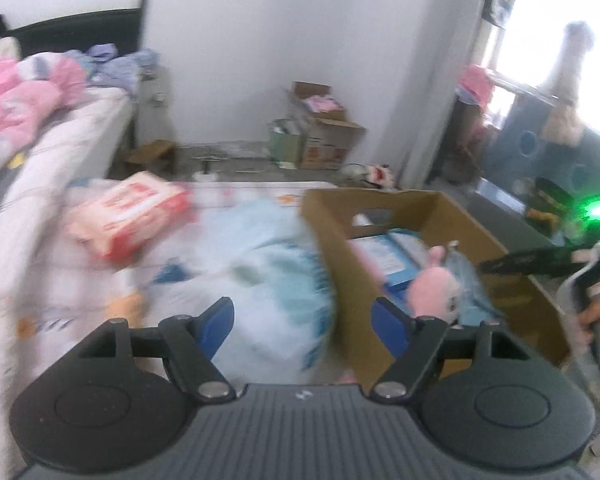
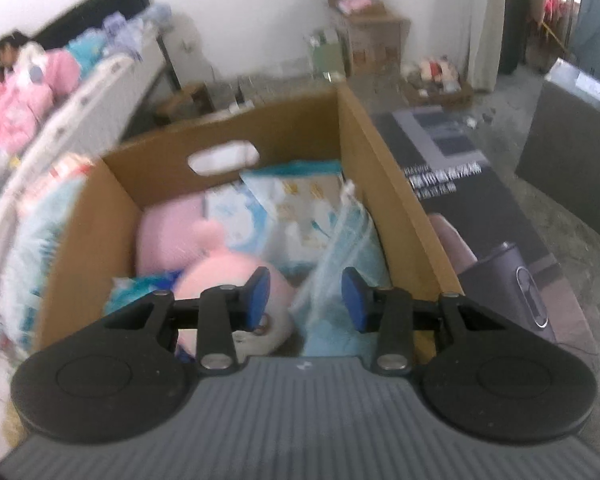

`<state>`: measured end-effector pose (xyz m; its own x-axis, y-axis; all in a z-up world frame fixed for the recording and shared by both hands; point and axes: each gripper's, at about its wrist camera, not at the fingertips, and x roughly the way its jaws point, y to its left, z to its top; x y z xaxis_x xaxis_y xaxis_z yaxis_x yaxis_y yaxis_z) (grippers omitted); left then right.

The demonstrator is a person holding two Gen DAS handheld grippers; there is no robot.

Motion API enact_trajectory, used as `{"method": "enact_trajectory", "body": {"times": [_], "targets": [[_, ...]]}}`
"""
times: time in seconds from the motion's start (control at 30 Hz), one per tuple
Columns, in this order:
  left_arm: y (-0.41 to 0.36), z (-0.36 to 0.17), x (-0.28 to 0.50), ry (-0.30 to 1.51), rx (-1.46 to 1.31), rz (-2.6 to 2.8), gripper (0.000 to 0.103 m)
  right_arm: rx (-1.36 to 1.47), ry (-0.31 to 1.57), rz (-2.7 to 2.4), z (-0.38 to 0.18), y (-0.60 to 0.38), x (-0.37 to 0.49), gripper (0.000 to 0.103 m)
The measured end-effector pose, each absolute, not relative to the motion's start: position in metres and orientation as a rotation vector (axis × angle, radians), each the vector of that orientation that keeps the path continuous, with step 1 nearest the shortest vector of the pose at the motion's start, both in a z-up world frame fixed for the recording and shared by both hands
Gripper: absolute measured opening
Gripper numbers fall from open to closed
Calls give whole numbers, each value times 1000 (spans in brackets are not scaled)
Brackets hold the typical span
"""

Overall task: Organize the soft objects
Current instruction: 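Move the right gripper back and lower it onto the white yogurt cup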

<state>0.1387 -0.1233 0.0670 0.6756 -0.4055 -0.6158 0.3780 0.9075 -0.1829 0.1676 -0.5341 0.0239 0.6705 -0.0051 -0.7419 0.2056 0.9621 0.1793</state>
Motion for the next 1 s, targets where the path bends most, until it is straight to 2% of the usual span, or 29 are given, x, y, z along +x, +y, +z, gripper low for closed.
{"method": "enact_trajectory", "body": {"times": [0.4,0.73,1.0], "targets": [[-21,36,80,788,-121,-283,81,445,680,151,76,-448,85,50],[-32,8,47,816,-6,-352,81,451,764,456,73,-312,78,50],[-23,6,63,716,34,-262,80,483,877,559,52,-233,115,50]]}}
